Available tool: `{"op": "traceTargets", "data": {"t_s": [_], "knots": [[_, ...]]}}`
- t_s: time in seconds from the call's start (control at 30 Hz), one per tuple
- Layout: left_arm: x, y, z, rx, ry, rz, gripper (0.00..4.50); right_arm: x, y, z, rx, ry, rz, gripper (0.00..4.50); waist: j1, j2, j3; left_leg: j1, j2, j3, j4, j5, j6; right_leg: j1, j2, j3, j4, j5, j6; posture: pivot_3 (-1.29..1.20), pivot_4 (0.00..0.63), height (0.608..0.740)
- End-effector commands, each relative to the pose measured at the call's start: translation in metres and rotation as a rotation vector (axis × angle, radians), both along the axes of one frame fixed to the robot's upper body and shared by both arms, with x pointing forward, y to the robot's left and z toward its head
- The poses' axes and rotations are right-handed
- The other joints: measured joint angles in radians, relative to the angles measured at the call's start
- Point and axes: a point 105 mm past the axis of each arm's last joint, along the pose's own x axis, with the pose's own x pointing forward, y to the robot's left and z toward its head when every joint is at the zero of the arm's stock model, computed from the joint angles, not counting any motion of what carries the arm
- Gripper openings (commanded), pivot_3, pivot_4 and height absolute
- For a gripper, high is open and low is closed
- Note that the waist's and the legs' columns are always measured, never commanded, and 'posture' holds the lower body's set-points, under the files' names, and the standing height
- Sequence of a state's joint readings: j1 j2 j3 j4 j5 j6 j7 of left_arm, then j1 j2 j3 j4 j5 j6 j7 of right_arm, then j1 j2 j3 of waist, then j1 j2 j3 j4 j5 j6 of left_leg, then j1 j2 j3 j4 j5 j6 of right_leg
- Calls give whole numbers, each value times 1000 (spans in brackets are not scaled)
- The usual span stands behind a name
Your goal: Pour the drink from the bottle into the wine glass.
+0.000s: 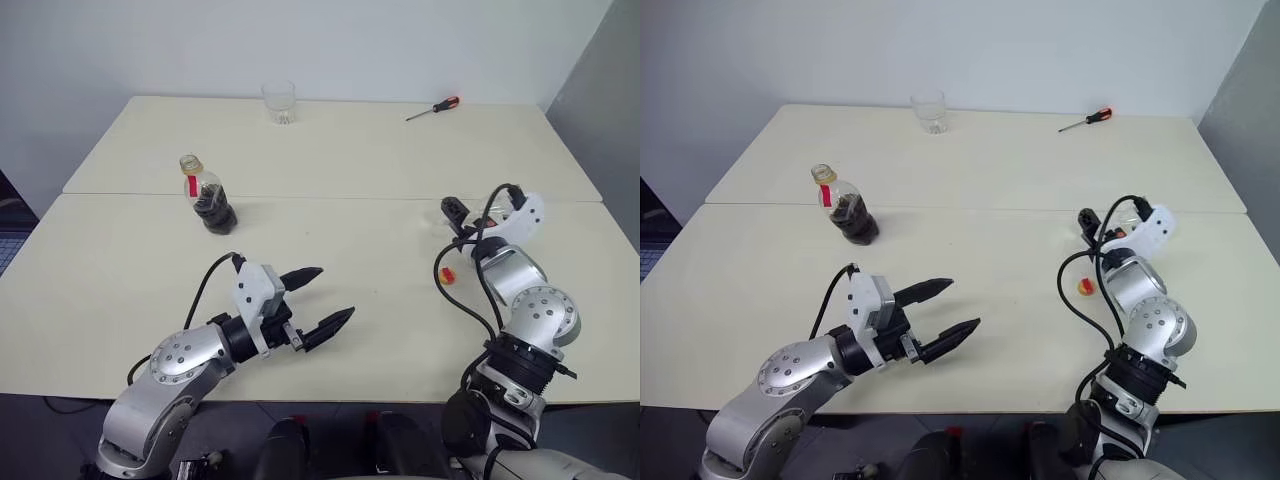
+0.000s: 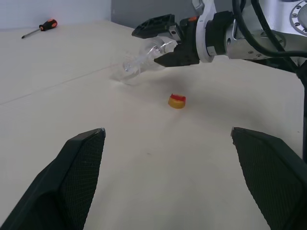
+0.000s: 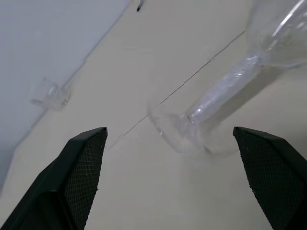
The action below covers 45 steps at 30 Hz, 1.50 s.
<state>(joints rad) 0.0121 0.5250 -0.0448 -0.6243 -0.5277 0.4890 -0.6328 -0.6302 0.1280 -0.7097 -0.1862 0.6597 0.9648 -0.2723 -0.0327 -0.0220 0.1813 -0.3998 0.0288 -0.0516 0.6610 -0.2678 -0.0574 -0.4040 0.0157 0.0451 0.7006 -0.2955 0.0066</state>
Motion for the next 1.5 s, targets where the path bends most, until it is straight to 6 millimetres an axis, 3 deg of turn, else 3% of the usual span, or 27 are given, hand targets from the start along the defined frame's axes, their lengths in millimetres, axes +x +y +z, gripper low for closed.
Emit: {"op": "traceTargets", "data": {"t_s": [0.03, 0.23, 0.6, 0.8, 1.2, 1.23, 1.37, 1.5], "knots": [[1, 2, 4, 4, -34, -13, 4473, 10, 0, 9, 111, -56, -32, 4500, 0, 0, 0, 0, 0, 0, 0, 0, 0, 0, 0, 0, 0, 0, 0, 0, 150, 740], [-2, 4, -2, 17, -32, -19, 4473, 33, -3, -4, 237, -14, -74, 4500, -3, 3, 2, 0, 0, 1, -1, 0, 0, 0, 0, 0, 0, 0, 0, 0, 150, 740], [-8, 3, -5, 13, -26, -13, 4473, 60, -21, -13, 301, 1, -190, 4500, -2, 4, 2, 0, 0, 1, 0, 0, 0, 0, 0, 1, 0, 0, 0, 0, 150, 740], [-7, 4, -6, 15, -29, -3, 4473, 66, -14, -15, 328, 2, -184, 4500, -2, 4, 2, 0, 1, 1, 0, 0, 0, 0, 0, 1, 0, 0, 0, 0, 150, 740], [-5, 5, -5, 21, -43, 2, 4500, 69, -1, -14, 279, -11, -122, 351, -2, 5, 2, 0, 1, 1, -1, 0, 0, 0, 0, 1, 0, 0, 0, 0, 150, 740], [-6, 5, -6, 22, -41, 3, 4500, 70, 1, -11, 255, -21, -110, 158, -2, 5, 2, 0, 1, 1, -1, 0, 0, 0, 0, 1, 0, 0, 0, 0, 150, 740], [-9, 10, -9, 26, -29, 11, 4500, 76, 20, 12, 90, -96, -21, 153, -2, 6, 3, 0, 1, 1, -1, 0, 0, -1, 0, 2, 0, 0, 0, 0, 150, 740], [-11, 19, -11, 12, -18, 68, 4500, 79, 62, 53, -122, -273, 137, 153, -10, 8, 4, 0, 1, 2, -1, 0, 0, -1, 0, 2, -1, 0, 0, 0, 150, 740]]}}
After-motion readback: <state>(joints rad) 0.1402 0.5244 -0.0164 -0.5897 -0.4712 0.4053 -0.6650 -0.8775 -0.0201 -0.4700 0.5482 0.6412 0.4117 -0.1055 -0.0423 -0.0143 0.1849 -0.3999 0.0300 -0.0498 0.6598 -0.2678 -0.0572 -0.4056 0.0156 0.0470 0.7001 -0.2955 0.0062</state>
